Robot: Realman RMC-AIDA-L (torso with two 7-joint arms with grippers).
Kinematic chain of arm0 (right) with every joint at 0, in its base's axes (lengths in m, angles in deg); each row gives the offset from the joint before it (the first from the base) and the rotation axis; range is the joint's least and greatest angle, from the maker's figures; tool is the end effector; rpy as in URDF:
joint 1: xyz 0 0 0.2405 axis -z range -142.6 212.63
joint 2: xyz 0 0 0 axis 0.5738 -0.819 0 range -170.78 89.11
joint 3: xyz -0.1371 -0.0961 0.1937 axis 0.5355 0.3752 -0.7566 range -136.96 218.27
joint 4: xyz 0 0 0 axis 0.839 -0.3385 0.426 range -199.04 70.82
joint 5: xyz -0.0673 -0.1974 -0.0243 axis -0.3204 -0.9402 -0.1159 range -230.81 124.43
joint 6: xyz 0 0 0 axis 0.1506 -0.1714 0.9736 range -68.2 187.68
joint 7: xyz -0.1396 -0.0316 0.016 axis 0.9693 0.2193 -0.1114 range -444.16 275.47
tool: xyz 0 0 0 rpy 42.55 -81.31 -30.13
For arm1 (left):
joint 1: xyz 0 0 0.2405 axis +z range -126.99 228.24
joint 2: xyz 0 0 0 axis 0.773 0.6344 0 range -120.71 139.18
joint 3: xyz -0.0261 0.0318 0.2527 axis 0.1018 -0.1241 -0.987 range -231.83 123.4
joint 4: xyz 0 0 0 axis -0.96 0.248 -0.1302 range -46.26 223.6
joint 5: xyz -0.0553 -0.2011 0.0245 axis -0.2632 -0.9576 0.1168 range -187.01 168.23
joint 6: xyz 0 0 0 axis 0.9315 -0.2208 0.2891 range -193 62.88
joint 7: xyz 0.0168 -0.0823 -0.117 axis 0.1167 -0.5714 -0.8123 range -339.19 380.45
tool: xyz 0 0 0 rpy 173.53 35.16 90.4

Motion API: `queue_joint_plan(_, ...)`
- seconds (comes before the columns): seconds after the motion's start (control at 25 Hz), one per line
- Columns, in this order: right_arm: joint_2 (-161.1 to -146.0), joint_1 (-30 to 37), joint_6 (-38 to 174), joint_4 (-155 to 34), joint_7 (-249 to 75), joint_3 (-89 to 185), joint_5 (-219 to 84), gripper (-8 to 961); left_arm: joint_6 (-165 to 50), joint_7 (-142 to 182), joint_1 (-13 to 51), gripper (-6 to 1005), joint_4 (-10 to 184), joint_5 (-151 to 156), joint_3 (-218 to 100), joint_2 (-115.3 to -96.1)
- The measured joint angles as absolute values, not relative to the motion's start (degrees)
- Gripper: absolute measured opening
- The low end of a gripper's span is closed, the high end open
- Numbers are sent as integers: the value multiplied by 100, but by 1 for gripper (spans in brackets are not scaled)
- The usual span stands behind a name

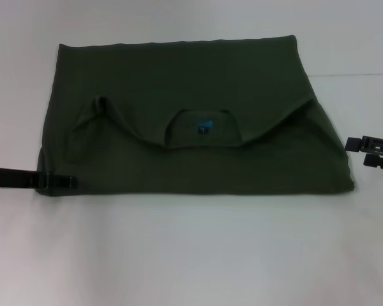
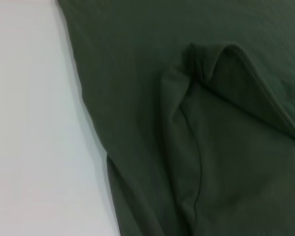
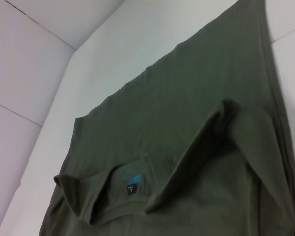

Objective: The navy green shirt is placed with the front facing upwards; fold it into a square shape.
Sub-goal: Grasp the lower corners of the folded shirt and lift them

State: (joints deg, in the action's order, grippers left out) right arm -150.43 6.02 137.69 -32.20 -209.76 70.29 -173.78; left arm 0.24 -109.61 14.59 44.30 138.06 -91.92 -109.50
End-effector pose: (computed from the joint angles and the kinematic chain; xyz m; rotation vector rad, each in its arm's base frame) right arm 0.3425 0.3475 0.0711 -2.0020 1.7438 0.7098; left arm -0.3179 0.3834 0.0261 -2.1237 -1.4478 -0.0725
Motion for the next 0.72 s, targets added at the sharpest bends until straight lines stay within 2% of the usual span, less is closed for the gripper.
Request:
queue_joint_plan(0.24,-15043,587,13748,-3220,-20976,7029,-17378,947,170,-10964,1420,762,4371,13992,-9241,-10942)
queue_joint_plan(0.72,-15043,573,13743,-3220,-20976,7027,-17378,947,120,-10977,1425,373,4305,14037,-9281,-10960)
